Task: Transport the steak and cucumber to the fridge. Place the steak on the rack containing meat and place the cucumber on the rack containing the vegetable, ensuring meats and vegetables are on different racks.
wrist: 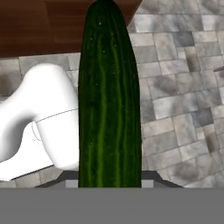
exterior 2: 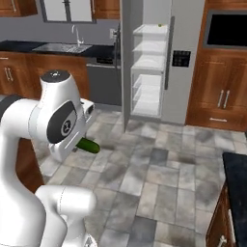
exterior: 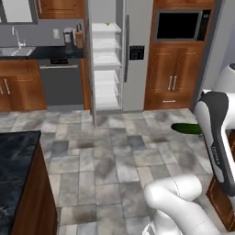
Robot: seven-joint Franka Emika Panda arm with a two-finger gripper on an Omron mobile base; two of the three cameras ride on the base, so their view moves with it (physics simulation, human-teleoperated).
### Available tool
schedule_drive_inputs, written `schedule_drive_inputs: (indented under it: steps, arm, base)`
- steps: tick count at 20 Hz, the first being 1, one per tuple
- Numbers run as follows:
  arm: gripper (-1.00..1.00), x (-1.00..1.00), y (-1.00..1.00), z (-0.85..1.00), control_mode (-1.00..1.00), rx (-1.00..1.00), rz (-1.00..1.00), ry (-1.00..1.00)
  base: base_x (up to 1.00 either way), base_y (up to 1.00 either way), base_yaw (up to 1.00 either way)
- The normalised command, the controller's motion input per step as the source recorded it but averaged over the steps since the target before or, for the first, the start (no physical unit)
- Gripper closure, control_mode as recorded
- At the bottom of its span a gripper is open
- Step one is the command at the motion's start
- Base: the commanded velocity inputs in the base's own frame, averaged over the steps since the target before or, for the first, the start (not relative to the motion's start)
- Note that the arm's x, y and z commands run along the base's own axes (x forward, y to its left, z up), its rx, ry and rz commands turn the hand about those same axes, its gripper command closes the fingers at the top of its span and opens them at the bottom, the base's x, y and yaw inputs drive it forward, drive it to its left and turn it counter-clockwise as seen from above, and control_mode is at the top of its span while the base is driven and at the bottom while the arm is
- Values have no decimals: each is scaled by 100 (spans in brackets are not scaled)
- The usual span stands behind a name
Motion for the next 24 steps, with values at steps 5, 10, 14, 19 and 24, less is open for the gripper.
schedule_drive_inputs:
  steps: [5,10,14,19,24]
  arm:
    - [100,0,0,0,100,0,0,0]
    - [100,0,0,0,100,0,0,0]
    - [100,0,0,0,100,0,0,0]
    - [100,0,0,0,100,0,0,0]
    - [100,0,0,0,100,0,0,0]
  base:
    - [100,30,0]
    - [100,17,0]
    - [100,3,0]
    - [100,0,0]
    - [100,0,0]
